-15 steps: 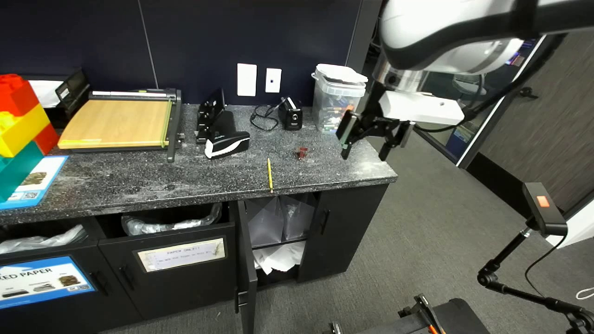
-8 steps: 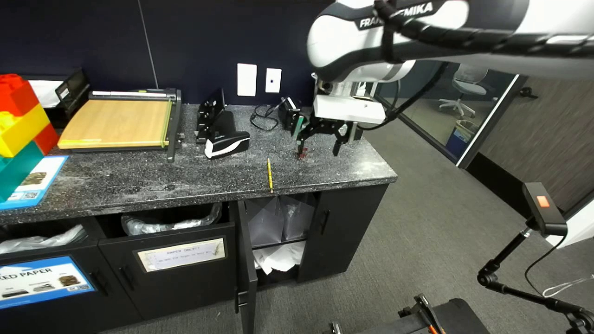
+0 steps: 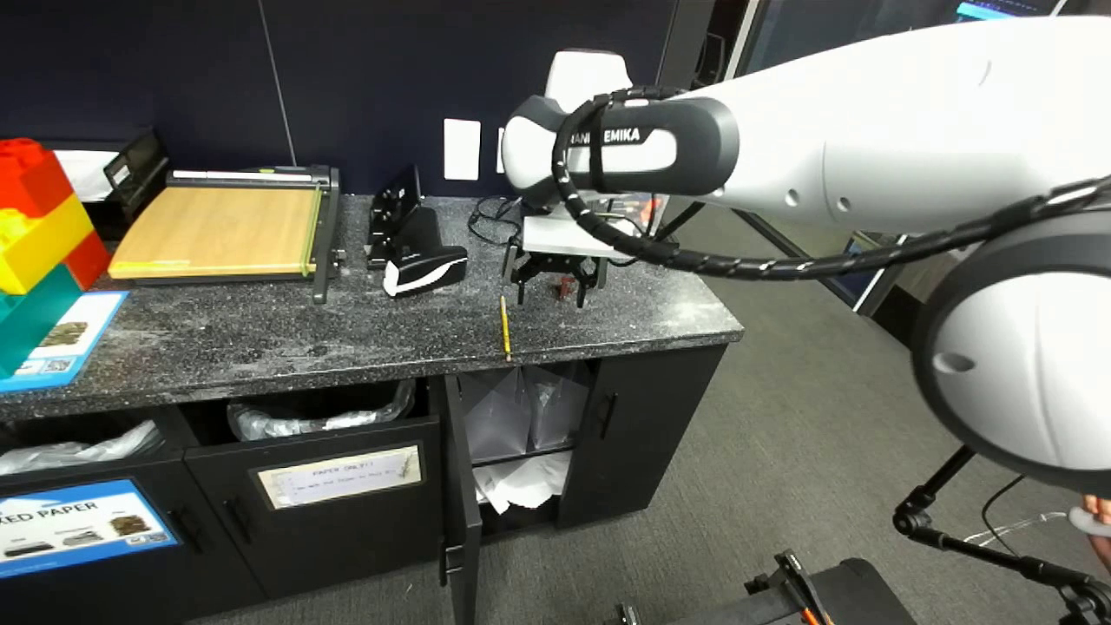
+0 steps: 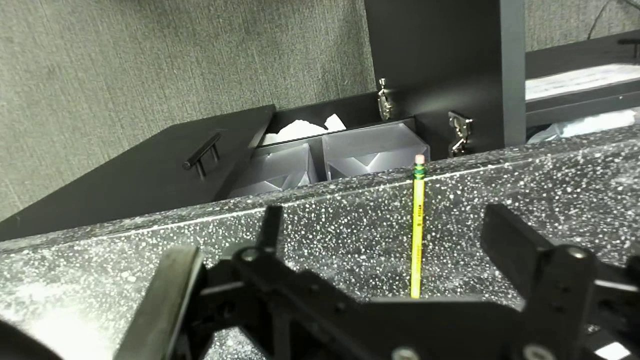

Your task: Move the pencil to the right

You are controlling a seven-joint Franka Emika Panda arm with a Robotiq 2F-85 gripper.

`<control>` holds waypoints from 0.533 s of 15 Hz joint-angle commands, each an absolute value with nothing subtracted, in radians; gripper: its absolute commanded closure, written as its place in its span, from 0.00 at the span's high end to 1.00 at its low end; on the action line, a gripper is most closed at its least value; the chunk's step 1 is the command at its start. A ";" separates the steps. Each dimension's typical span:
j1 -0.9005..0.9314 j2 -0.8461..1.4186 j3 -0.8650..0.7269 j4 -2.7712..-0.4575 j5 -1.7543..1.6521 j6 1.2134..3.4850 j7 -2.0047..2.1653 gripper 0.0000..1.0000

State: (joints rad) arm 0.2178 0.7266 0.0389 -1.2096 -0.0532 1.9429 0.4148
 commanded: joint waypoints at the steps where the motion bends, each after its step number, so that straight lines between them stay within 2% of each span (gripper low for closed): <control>1: 0.240 0.899 0.005 -0.973 -0.065 1.869 0.424 1.00; 8: 0.238 1.129 0.006 -0.672 -0.054 1.792 0.425 1.00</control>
